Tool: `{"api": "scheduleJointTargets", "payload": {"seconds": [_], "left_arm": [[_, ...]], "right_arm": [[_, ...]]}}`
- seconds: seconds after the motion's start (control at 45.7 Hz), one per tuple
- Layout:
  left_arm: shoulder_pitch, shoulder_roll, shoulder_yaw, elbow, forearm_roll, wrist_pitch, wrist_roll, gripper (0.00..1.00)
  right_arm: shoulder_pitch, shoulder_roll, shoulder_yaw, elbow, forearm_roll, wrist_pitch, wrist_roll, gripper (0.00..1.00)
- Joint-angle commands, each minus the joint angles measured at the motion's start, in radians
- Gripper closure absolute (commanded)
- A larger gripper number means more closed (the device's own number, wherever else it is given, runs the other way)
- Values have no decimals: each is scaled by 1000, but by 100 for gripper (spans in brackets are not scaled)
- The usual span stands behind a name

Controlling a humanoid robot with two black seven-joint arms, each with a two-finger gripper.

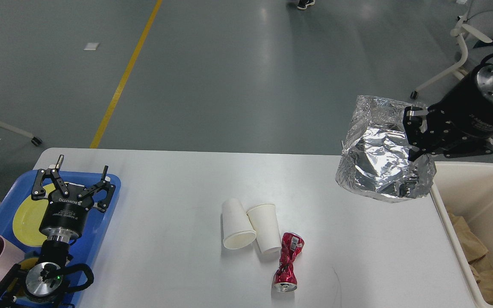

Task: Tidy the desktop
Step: 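Lift the foil packet and carry it over the white bin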

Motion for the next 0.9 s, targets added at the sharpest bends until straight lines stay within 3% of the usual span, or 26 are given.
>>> {"api": "scheduleJointTargets", "payload": {"seconds": [0.0,0.503,0.766,0.875], "left_arm": [[0,0,0,0,0,0,0,4],[0,0,0,6,0,-2,0,4],[0,0,0,6,0,-2,0,4],[0,0,0,6,0,-2,0,4]], "right_arm": [[1,0,-7,2,11,6,0,100],[3,0,-47,15,11,13,-2,100],[3,5,-55,15,8,19,-57,100],[-8,2,-64,15,-3,5,-60,100]]}}
